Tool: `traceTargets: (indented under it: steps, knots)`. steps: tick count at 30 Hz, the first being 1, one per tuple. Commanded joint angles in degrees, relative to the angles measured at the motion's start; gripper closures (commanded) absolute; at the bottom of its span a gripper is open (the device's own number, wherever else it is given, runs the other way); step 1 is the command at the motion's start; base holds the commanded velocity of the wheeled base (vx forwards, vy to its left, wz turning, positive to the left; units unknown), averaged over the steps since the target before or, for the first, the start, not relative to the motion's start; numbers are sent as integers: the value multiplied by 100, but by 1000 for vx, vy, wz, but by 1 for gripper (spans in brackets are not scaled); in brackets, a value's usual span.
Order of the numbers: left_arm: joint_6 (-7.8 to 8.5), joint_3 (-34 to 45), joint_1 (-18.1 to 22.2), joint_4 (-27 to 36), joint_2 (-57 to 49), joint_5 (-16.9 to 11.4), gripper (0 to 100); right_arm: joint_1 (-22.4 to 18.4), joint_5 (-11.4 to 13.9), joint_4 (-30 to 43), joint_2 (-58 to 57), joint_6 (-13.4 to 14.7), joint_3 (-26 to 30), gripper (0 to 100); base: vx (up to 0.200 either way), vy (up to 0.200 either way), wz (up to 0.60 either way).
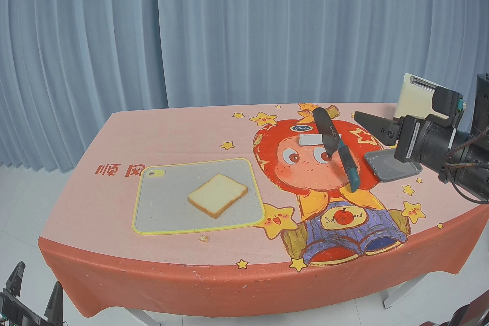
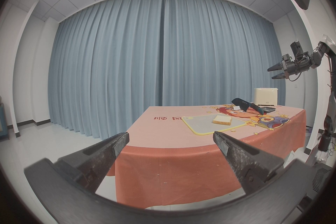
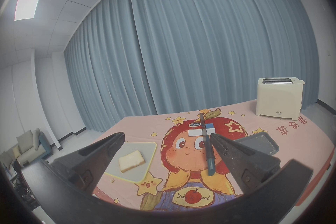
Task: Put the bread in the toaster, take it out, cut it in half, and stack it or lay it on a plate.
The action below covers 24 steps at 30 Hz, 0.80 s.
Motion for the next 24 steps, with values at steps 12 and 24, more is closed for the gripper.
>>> traceTargets:
  steps: [12,24]
  knots:
    - [-2,101,1,-1,-84,1,0,-198,-16,-34,861,-89,160,0,0,0,0]
    - [-2,101,1,-10,-84,1,0,-804,-7,-411,1485,-309,186,0,0,0,0]
